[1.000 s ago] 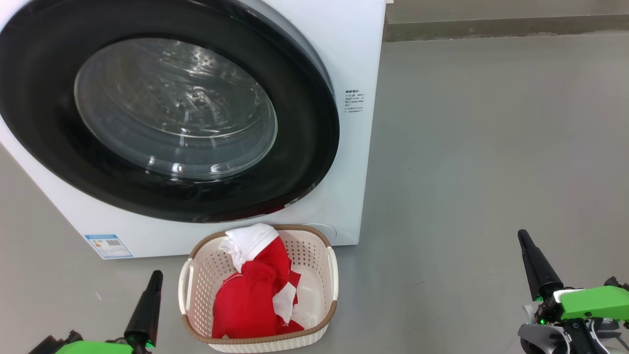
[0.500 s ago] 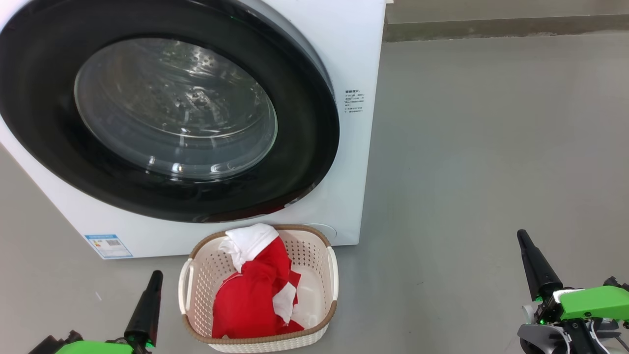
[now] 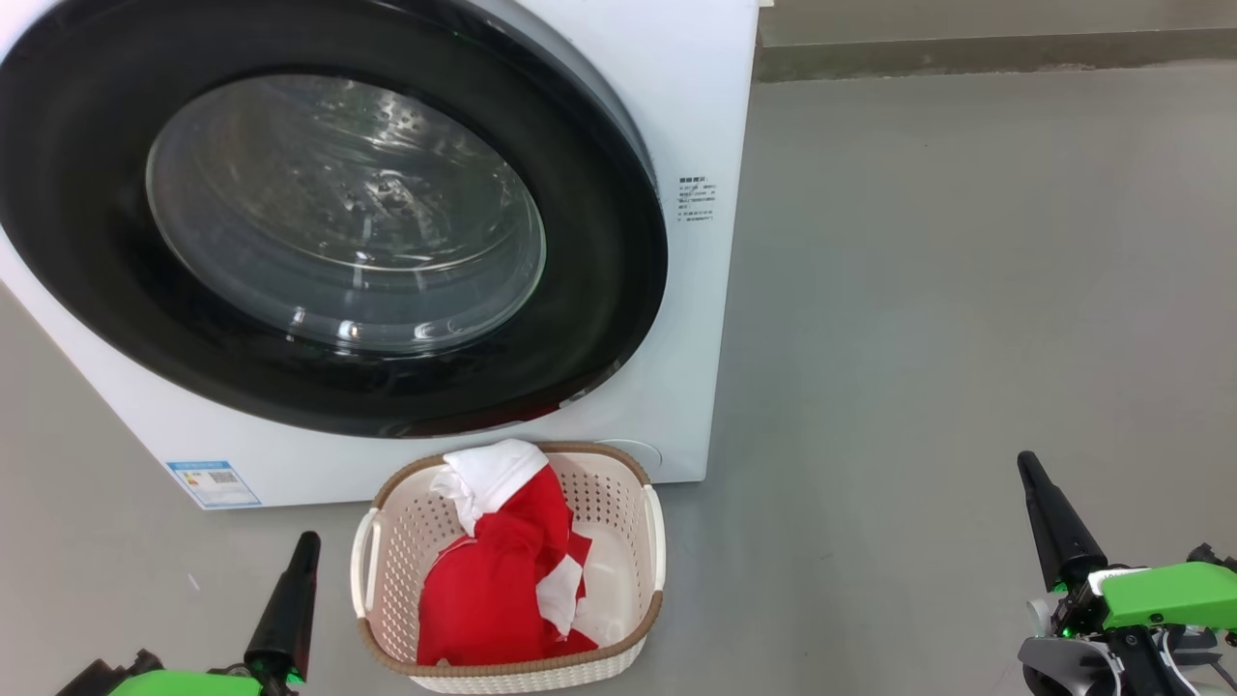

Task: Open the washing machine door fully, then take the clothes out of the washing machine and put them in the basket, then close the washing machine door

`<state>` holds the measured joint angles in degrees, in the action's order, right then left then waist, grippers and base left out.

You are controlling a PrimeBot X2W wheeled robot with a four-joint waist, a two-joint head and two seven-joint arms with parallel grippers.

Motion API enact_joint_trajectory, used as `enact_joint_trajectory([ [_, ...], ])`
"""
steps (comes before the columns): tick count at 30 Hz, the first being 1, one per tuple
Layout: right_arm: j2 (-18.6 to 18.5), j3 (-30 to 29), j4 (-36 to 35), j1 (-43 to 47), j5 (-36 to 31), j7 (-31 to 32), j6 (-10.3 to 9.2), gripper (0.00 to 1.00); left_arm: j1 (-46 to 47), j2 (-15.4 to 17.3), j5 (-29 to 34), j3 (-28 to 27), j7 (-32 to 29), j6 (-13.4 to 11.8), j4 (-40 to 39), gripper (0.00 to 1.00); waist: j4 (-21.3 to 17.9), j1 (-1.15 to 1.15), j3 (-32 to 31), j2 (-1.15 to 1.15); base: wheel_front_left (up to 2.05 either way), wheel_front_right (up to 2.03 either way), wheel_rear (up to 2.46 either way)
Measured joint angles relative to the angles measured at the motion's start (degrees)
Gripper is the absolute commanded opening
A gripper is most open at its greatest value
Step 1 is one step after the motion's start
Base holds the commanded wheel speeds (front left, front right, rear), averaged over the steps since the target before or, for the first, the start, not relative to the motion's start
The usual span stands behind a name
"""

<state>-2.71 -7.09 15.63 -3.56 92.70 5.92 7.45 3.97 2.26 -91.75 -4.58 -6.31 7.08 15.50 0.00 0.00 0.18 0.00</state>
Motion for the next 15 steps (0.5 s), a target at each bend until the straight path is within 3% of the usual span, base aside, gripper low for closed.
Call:
enact_joint_trajectory([
  [15,0.04,-0.09,0.00,-0.05,0.00,0.14,0.00,0.00,0.00,0.00,0.00,0.00,0.00,0.00,0.00,0.00,0.00,0.00,0.00,0.00,0.00,0.00,0.00],
])
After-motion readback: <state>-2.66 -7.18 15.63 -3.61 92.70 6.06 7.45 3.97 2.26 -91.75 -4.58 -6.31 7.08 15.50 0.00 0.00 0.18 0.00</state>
